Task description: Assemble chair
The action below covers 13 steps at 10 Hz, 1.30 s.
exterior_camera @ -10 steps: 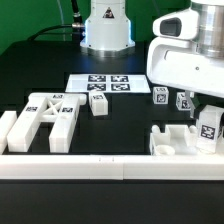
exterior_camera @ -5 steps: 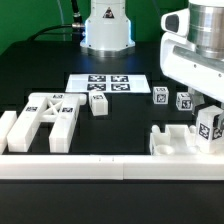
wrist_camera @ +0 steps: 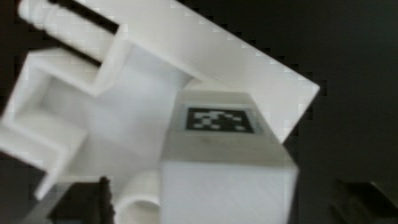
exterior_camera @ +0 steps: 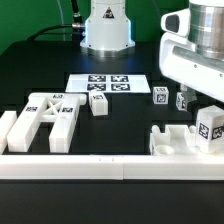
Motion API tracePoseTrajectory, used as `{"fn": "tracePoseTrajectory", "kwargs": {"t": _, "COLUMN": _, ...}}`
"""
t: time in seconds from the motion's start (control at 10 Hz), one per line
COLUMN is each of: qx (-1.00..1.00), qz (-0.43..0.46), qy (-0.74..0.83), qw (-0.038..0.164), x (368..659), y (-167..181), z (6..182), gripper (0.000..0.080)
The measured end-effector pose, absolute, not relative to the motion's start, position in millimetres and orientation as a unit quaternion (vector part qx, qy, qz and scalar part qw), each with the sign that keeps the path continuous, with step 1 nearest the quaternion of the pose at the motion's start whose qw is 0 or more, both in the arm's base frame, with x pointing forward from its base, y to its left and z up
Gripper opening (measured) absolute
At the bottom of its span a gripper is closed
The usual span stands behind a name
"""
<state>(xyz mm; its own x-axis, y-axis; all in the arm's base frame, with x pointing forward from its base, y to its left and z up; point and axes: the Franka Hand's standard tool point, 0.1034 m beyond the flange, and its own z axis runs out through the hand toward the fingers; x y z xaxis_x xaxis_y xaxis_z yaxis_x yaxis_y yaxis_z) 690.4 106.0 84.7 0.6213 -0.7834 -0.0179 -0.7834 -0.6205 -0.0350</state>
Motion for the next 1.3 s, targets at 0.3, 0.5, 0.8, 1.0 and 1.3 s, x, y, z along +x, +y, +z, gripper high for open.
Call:
{"fn": "tracePoseTrajectory", "kwargs": {"t": 0.3, "qx": -0.955, "qz": -0.003, "qy": 0.297, "qw": 0.020, "x": 689.1, "y": 111.2, "z": 82.9, "gripper": 0.0648}}
{"fn": "tracePoseTrajectory", "kwargs": {"t": 0.5, "qx": -0.978, "qz": -0.006, "qy": 0.207, "qw": 0.020, "x": 690.4, "y": 109.2, "z": 84.1, "gripper": 0.0649}}
{"fn": "tracePoseTrajectory", "kwargs": {"t": 0.8, "qx": -0.997, "qz": -0.009, "qy": 0.081, "qw": 0.018, "x": 691.3, "y": 105.6, "z": 84.4, "gripper": 0.0649}}
{"fn": "tracePoseTrajectory", "kwargs": {"t": 1.0, "qx": -1.000, "qz": -0.011, "qy": -0.003, "qw": 0.015, "x": 691.3, "y": 104.5, "z": 84.0, "gripper": 0.0649}}
{"fn": "tracePoseTrajectory", "kwargs": {"t": 1.3, "qx": -0.996, "qz": -0.011, "qy": -0.089, "qw": 0.013, "x": 689.9, "y": 105.8, "z": 82.4, "gripper": 0.0649}}
